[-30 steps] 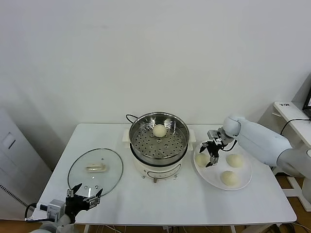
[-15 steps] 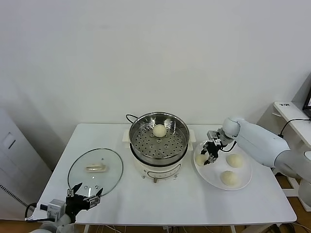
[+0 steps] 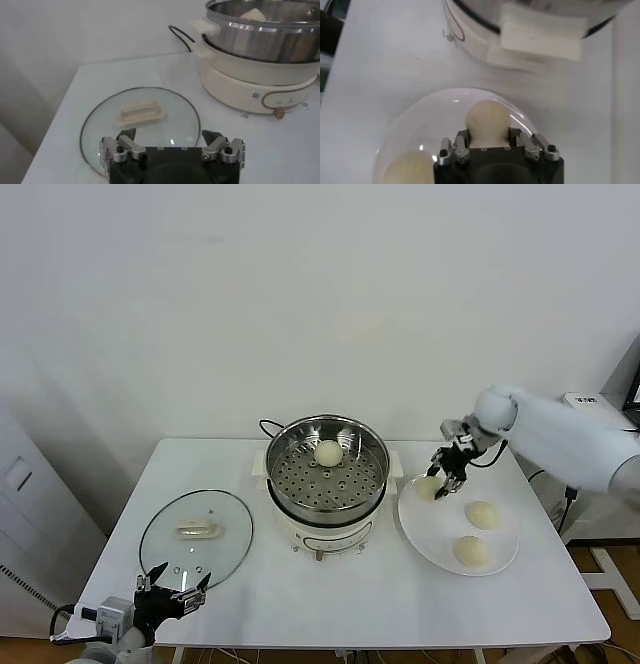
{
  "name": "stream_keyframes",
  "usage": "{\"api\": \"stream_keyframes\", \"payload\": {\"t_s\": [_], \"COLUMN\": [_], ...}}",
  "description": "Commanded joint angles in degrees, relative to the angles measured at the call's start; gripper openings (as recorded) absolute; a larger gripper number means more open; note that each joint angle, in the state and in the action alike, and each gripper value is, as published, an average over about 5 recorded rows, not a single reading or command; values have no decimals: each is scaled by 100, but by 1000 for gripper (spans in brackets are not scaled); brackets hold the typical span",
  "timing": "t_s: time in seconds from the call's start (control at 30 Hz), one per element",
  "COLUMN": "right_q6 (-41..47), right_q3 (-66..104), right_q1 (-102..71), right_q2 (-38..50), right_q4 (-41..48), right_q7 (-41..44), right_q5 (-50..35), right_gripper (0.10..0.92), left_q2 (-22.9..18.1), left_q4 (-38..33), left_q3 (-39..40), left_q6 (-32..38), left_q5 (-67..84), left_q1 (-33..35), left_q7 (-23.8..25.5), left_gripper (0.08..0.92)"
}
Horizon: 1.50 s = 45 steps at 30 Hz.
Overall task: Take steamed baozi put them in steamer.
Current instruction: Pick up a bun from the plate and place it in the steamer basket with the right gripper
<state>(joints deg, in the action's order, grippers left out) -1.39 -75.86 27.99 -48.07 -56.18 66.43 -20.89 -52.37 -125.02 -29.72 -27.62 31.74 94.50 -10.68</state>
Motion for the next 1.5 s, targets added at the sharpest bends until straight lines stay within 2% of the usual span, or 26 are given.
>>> {"api": "stream_keyframes", "payload": {"t_s": [0.03, 0.4, 0.67, 1.03, 1.5], "right_q6": [551, 1406, 1822, 2372, 2678], "right_q3": [-1547, -1629, -1442, -1306, -1156], "right_q1": [2350, 2470, 2063, 1381, 608], "right_q2": [408, -301, -1145, -2195, -2838], "right_q4": [-1179, -1509, -1339, -925, -278], "right_q7": [118, -727, -1312, -1984, -2447], "right_q5": [-1181, -2786, -3427, -3770, -3636], "right_gripper": [476, 479, 478, 482, 481], "left_q2": [17, 25, 8, 1, -7], "left_q4": [-9, -27, -16, 52, 50], "left_q3": [11, 37, 41, 38, 2], "left_q6": [-3, -7, 7, 37, 47], "left_q5": [-6, -15, -43, -47, -39], "left_q1": [-3, -37, -13, -11, -5], "left_q7": [2, 1, 8, 23, 22], "left_gripper": [823, 823, 823, 823, 823]}}
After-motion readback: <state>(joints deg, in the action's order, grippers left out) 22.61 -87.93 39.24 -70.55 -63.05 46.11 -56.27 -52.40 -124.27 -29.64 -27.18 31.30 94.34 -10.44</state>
